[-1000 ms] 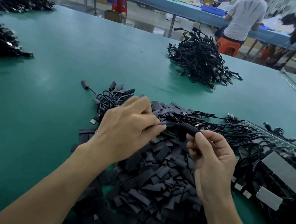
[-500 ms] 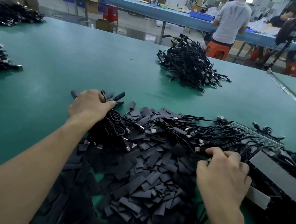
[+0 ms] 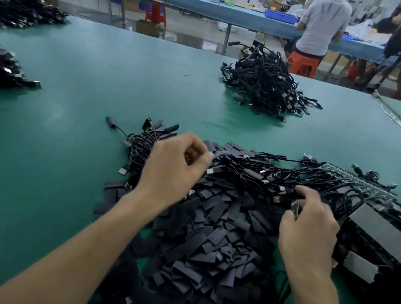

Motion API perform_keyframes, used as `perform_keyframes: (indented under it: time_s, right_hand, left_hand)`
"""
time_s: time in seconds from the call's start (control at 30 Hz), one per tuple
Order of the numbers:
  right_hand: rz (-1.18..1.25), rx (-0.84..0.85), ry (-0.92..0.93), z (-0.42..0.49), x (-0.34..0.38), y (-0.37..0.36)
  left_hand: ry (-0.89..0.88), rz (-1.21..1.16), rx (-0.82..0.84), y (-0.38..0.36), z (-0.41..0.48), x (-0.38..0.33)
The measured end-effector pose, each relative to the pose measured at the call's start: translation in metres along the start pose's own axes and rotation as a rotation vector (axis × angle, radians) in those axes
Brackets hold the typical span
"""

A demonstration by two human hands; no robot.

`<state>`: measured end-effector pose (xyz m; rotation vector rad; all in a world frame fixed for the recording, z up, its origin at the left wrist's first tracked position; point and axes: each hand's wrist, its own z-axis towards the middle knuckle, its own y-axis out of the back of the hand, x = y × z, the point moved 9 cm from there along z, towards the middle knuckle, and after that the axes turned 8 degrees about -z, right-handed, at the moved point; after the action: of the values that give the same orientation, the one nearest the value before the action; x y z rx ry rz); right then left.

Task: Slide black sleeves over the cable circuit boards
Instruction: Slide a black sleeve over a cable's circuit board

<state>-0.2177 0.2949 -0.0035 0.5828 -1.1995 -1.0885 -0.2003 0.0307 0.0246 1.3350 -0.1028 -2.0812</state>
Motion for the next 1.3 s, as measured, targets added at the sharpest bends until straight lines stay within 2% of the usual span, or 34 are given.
perform_keyframes:
  time_s: [0.1,0.2,0.37,0.53,0.63,0.8,0.97,1.3]
  right_hand:
    - [0.169,-0.204,0.194,-0.004,0.023,0.022]
    - [0.432,-0.231,0.3,-0.006,0.031,0.023]
    - [0.838,0.024,0.272,-0.005,0.036,-0.002]
    - [1.046,0.247,0.248,-0.013,0.048,-0.024]
    - [1.035,0.357,0.219,-0.018,0.05,-0.038]
    - [1.033,0.439,0.179,-0.021,0.051,-0.05]
    - [1.172,0.543,0.111,-0.025,0.053,-0.058]
    - [1.456,0.891,-0.072,-0.032,0.064,-0.069]
  left_hand:
    - [0.057,-0.249,0.132,-0.028,-0.025,-0.006]
    - [0.14,-0.434,0.212,-0.051,-0.044,-0.003]
    - [0.253,-0.636,0.294,-0.074,-0.065,0.008]
    - [0.313,-0.695,0.283,-0.078,-0.064,0.013]
    - [0.304,-0.718,0.24,-0.074,-0.061,0.014]
    - [0.317,-0.823,0.193,-0.068,-0.058,0.017]
    - [0.373,-0.878,0.227,-0.072,-0.056,0.021]
    - [0.361,-0.968,0.3,-0.075,-0.054,0.017]
